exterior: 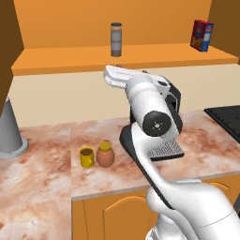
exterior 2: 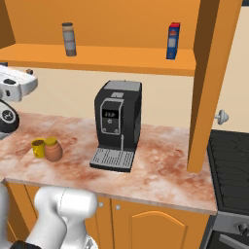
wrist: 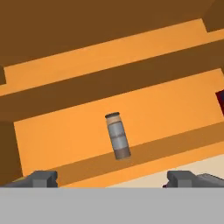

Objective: Pick the cinnamon and honey bottle from the cabinet and place them next to the mug.

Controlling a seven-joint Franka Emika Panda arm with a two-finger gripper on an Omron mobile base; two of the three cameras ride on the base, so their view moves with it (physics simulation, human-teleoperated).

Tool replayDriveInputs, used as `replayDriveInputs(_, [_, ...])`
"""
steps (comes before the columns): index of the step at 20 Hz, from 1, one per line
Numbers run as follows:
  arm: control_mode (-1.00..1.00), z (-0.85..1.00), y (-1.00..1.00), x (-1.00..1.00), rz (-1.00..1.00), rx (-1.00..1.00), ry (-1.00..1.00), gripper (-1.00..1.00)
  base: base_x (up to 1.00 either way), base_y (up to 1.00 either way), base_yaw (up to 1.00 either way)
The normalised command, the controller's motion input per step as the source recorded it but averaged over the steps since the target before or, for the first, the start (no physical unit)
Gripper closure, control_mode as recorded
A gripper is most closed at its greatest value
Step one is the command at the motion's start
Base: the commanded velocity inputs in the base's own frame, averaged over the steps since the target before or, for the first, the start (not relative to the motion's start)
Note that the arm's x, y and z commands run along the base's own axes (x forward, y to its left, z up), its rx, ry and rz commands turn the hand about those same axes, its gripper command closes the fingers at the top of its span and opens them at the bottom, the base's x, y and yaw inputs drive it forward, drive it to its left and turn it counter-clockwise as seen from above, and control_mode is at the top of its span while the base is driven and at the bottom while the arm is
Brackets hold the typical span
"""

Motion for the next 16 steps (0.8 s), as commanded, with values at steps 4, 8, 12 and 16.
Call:
replayDriveInputs(4, [-1.0,0.84,-0.1,-0.07,0.04,0.0,0.42,-1.0,0.0,0.0,0.0])
replayDriveInputs(8, [-1.0,0.01,0.0,0.0,0.01,0.0,0.02,-1.0,0.0,0.0,0.0])
replayDriveInputs(12, [-1.0,0.01,-0.11,-0.03,0.1,0.0,-0.06,-1.0,0.0,0.0,0.0])
replayDriveInputs(16, [-1.0,0.01,-0.13,0.0,0.08,0.0,-0.02,-1.0,0.0,0.0,0.0])
